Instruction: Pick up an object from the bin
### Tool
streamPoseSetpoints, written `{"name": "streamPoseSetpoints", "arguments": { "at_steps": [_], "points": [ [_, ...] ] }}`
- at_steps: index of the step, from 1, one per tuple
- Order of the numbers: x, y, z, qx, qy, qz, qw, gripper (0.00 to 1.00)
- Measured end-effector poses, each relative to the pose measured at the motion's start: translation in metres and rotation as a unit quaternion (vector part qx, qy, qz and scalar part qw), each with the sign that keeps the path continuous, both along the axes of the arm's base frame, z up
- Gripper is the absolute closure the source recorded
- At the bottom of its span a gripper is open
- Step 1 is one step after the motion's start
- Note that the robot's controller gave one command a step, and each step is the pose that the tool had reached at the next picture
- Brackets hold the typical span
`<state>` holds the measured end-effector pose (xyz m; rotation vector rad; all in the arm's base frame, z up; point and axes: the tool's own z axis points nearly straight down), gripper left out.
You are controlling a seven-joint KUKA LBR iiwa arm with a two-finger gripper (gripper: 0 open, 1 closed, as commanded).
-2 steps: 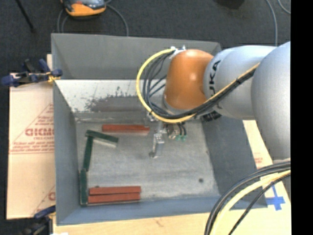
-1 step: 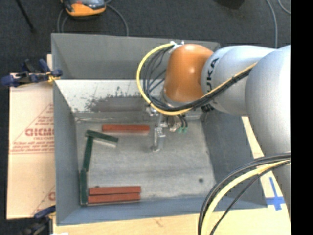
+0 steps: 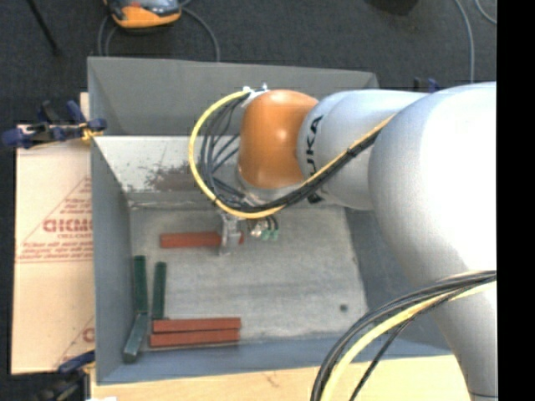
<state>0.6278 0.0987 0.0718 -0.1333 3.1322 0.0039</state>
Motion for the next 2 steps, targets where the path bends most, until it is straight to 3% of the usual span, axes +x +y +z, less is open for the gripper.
{"name": "streamPoseSetpoints", "arguments": {
  "at_steps": [1, 2],
  "points": [
    [0.000, 0.000, 0.000, 0.000, 0.0000, 0.000, 1.0000, 1.00],
    [0.017, 0.042, 0.163, 0.000, -0.0031, 0.015, 0.9999, 1.00]
  ]
}}
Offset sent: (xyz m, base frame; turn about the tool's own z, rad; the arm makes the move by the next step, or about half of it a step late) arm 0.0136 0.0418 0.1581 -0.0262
